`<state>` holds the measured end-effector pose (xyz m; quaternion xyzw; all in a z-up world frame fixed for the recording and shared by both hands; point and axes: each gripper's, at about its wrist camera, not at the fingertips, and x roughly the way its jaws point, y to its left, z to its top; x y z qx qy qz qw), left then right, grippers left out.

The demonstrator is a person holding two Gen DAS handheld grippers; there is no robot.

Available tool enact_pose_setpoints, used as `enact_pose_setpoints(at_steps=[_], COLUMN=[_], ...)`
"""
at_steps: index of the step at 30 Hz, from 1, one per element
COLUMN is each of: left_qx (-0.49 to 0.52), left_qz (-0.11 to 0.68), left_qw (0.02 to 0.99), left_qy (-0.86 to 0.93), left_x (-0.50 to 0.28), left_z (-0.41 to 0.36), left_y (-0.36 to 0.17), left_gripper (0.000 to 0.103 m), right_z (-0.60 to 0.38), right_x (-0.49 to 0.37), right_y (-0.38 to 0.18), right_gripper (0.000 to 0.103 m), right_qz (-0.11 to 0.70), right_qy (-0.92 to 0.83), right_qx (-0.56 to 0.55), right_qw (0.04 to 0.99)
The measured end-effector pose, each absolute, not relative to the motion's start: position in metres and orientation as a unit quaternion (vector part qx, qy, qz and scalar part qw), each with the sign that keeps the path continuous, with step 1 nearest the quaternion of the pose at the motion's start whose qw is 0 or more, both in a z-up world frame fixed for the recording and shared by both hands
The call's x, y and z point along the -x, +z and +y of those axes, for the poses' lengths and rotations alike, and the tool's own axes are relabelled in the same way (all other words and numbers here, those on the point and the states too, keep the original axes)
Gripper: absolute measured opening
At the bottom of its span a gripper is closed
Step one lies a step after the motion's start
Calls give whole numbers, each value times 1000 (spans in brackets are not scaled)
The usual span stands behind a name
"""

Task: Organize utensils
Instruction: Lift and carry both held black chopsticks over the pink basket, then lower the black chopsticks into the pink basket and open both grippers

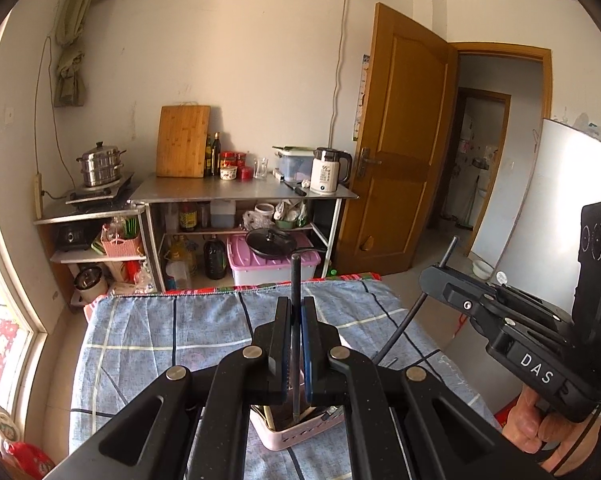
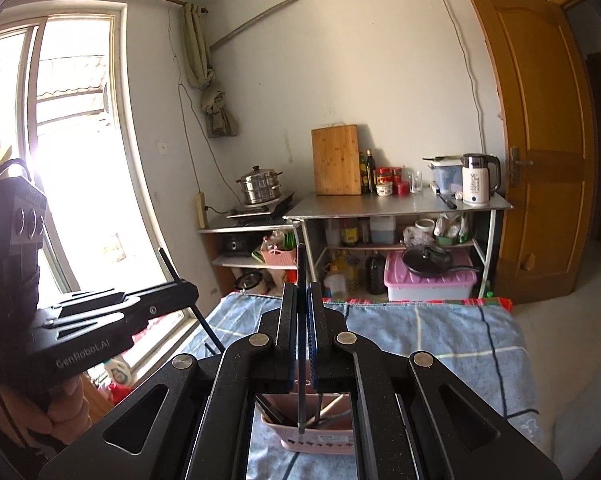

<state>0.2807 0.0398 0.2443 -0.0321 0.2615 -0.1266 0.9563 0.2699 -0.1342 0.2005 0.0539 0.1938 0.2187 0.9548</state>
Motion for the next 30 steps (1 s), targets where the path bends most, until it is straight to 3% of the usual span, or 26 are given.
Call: enact_pose_setpoints(at_steps=[20,30], left_qx=[33,24], left_qz=[331,337], left_qw=[934,933], left_qy=[-130,-127], left_x=[-308,-305], left_z=[45,45], left_y=[157,143], left_gripper=[4,4], right_z=[-123,-118], right_x=[-291,-288], right_y=[138,139], right_gripper=[5,5], right_qz=[259,260], right_qy=[217,230], right_qx=[-48,-26], right_qw=[940,937])
